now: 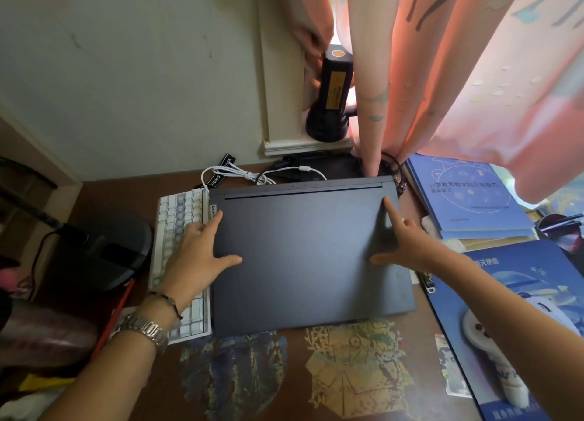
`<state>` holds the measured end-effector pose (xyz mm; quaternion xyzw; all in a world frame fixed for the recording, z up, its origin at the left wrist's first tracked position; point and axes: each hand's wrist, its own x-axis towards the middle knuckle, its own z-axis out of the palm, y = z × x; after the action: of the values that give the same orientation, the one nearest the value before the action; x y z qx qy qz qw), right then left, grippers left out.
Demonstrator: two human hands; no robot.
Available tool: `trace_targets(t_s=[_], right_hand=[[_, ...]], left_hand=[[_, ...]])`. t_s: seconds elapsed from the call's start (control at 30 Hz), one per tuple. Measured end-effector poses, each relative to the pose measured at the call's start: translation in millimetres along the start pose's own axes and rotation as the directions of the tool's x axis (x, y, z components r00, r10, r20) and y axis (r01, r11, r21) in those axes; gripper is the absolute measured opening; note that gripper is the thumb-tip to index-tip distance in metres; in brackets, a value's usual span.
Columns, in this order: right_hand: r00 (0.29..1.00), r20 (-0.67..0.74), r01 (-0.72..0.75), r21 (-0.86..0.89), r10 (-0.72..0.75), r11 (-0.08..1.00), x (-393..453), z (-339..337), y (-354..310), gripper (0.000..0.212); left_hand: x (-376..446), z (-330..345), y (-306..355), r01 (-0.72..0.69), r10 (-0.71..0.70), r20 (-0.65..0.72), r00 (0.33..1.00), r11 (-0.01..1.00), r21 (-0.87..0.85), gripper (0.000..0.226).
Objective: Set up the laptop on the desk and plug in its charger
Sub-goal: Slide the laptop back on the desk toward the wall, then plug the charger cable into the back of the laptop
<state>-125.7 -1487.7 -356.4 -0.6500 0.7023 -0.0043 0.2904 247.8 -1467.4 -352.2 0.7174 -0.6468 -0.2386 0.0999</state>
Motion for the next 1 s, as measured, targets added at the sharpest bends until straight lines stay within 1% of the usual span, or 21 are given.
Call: trace_targets(t_s=[0.03, 0.07, 0.1, 0.13, 0.17, 0.27, 0.33, 0.43, 0.57, 0.77, 0.93, 1.0], right_hand=[[1.0, -0.016, 0.003, -0.148, -0.005, 0.989, -2.0, -11.6, -3.4, 0.11], [0.998, -0.052, 0.015, -0.294, -0.032, 0.956, -5.5, -24.9, -8.9, 0.092], [0.994, -0.091, 0.022, -0.413, -0.065, 0.911, -10.7, -37.6, -16.9, 0.073], [0.988, -0.125, 0.02, -0.494, -0.094, 0.869, -16.1, -48.7, -25.1, 0.06], [0.981, -0.152, 0.018, -0.55, -0.122, 0.835, -21.5, -58.4, -33.1, 0.054], [0.934, -0.238, 0.045, -0.661, -0.266, 0.749, -33.0, -76.5, -53.0, 0.052], [0.9, -0.252, 0.086, -0.697, -0.355, 0.711, -35.8, -83.1, -66.7, 0.05], [0.868, -0.274, 0.143, -0.661, -0.413, 0.737, -34.9, -92.2, -79.0, 0.051], [0.85, -0.292, 0.219, -0.56, -0.438, 0.799, -25.1, -97.7, -84.0, 0.046], [0.841, -0.261, 0.378, -0.343, -0.474, 0.86, 43.8, -109.3, -83.6, 0.039], [0.804, -0.162, 0.542, -0.194, -0.572, 0.817, 104.1, -97.6, -76.5, 0.036], [0.803, -0.112, 0.569, -0.149, -0.586, 0.809, 122.9, -90.1, -75.5, 0.037]], left_hand=[[3.8, -12.7, 0.9, -0.025, 0.029, -0.047, 0.998, 0.997, 0.072, 0.08], [7.9, -25.9, 3.4, -0.055, 0.067, -0.077, 0.995, 0.988, 0.148, 0.067], [12.0, -38.4, 7.4, -0.085, 0.107, -0.09, 0.99, 0.972, 0.221, 0.058], [15.9, -49.8, 12.3, -0.115, 0.146, -0.092, 0.985, 0.953, 0.282, 0.053], [19.3, -59.7, 17.9, -0.145, 0.182, -0.086, 0.979, 0.933, 0.328, 0.051], [26.9, -80.1, 29.2, -0.24, 0.284, -0.041, 0.958, 0.871, 0.428, 0.05], [29.6, -90.0, 33.9, -0.269, 0.305, -0.008, 0.952, 0.85, 0.453, 0.051], [36.9, -99.6, 39.1, -0.264, 0.294, -0.002, 0.956, 0.859, 0.438, 0.048], [50.3, -100.4, 48.6, -0.283, 0.305, 0.009, 0.952, 0.874, 0.395, 0.045], [94.4, -85.4, 84.9, -0.307, 0.327, 0.006, 0.945, 0.881, 0.362, 0.038], [140.9, -59.4, 119.3, -0.373, 0.373, 0.069, 0.925, 0.864, 0.338, 0.032], [158.2, -47.1, 129.0, -0.391, 0.387, 0.082, 0.919, 0.86, 0.327, 0.031]])
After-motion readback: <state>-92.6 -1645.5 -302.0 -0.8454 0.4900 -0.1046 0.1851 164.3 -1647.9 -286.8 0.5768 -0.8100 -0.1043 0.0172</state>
